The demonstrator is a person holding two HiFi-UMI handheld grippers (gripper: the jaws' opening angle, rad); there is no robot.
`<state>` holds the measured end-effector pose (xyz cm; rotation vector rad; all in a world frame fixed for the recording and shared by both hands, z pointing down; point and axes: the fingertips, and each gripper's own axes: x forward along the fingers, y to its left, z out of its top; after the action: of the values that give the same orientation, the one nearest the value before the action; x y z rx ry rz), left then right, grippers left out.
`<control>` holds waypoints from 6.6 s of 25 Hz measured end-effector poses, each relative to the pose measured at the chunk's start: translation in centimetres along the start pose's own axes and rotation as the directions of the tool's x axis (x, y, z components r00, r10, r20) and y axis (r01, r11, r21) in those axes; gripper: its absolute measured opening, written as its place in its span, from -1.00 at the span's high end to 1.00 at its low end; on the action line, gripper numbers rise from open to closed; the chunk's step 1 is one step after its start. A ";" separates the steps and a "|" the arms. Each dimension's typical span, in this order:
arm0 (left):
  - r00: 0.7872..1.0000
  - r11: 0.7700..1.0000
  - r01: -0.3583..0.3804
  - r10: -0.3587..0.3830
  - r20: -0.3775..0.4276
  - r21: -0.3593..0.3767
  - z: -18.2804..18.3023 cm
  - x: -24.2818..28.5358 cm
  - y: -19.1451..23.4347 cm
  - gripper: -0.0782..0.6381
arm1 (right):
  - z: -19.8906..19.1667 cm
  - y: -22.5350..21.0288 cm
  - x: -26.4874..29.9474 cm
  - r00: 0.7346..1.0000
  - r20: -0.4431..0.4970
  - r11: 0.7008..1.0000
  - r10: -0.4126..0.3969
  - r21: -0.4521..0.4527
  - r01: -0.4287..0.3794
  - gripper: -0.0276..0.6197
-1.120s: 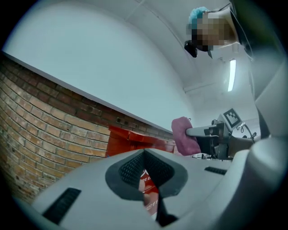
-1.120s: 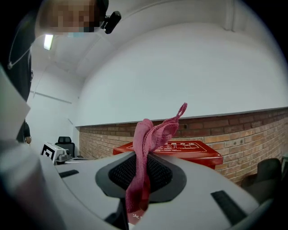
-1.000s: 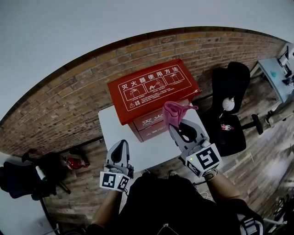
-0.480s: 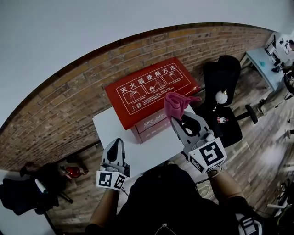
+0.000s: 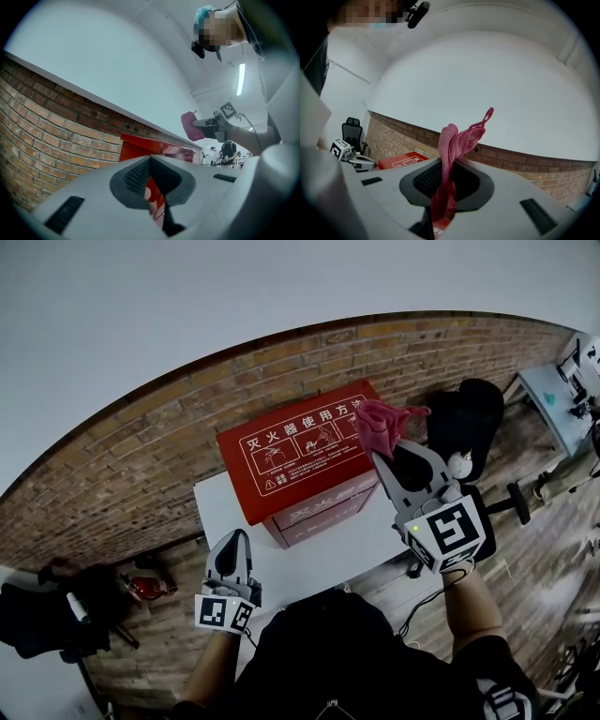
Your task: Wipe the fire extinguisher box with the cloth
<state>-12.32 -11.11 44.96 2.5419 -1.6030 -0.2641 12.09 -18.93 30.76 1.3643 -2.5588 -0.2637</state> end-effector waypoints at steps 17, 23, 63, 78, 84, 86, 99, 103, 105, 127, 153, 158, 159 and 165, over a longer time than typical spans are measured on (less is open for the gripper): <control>0.994 0.994 -0.107 0.107 0.005 -0.010 -0.4 0.1 2.9 0.67 | -6.4 -12.6 11.5 0.856 -0.496 0.989 0.142 0.110 -0.100 0.68; 0.992 0.992 -0.124 0.124 0.005 -0.024 -0.9 -0.1 3.5 0.67 | -9.1 -13.3 13.1 0.755 -0.640 0.989 0.145 0.090 -0.114 0.68; 0.993 0.994 -0.113 0.113 0.038 0.010 0.4 -2.6 4.0 0.67 | -10.1 -7.6 14.6 0.592 -0.780 0.963 0.204 0.050 -0.266 0.69; 0.994 0.994 -0.105 0.105 0.041 0.007 0.4 -3.4 3.5 0.67 | -9.0 -4.6 14.6 0.593 -0.762 0.947 0.260 0.081 -0.310 0.68; 0.994 0.994 -0.106 0.106 0.038 0.006 0.2 -3.7 3.6 0.67 | -8.8 -3.7 14.8 0.591 -0.763 0.943 0.262 0.072 -0.324 0.69; 0.994 0.995 -0.104 0.104 0.034 0.008 0.1 -3.8 3.6 0.67 | -8.7 -3.5 14.9 0.590 -0.764 0.942 0.261 0.068 -0.329 0.68; 0.994 0.995 -0.101 0.100 0.039 0.006 0.3 -3.7 3.6 0.67 | -8.1 -1.9 15.5 0.579 -0.767 0.928 0.278 0.058 -0.369 0.68; 0.994 0.995 -0.101 0.100 0.034 0.011 0.2 -3.7 3.8 0.67 | -7.7 -1.0 15.7 0.580 -0.760 0.921 0.292 0.061 -0.384 0.69; 0.994 0.995 -0.101 0.101 0.036 0.014 0.2 -3.8 3.9 0.67 | -7.5 -0.4 15.8 0.580 -0.757 0.917 0.302 0.063 -0.395 0.69; 0.993 0.994 -0.111 0.111 0.036 0.016 0.1 -4.5 4.0 0.67 | -5.8 5.1 17.1 0.572 -0.739 0.870 0.357 0.040 -0.492 0.69; 0.987 0.988 -0.154 0.153 0.039 0.011 0.4 -6.2 5.2 0.67 | -3.6 11.9 19.1 0.546 -0.712 0.800 0.442 0.037 -0.599 0.69; 0.986 0.987 -0.161 0.161 0.043 0.012 0.4 -6.6 5.5 0.67 | -3.1 13.4 19.4 0.537 -0.712 0.782 0.451 0.026 -0.623 0.68; 0.986 0.987 -0.163 0.162 0.042 0.012 0.4 -6.7 5.5 0.67 | -3.0 13.7 19.5 0.535 -0.713 0.778 0.453 0.023 -0.628 0.69; 0.984 0.985 -0.173 0.172 0.050 0.015 0.6 -7.1 5.7 0.67 | -2.4 15.5 19.8 0.525 -0.711 0.754 0.467 0.011 -0.656 0.68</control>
<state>-20.44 -7.20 46.04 2.4082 -1.8389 -0.2954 -10.20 -27.02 39.49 0.3272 -2.0555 0.0352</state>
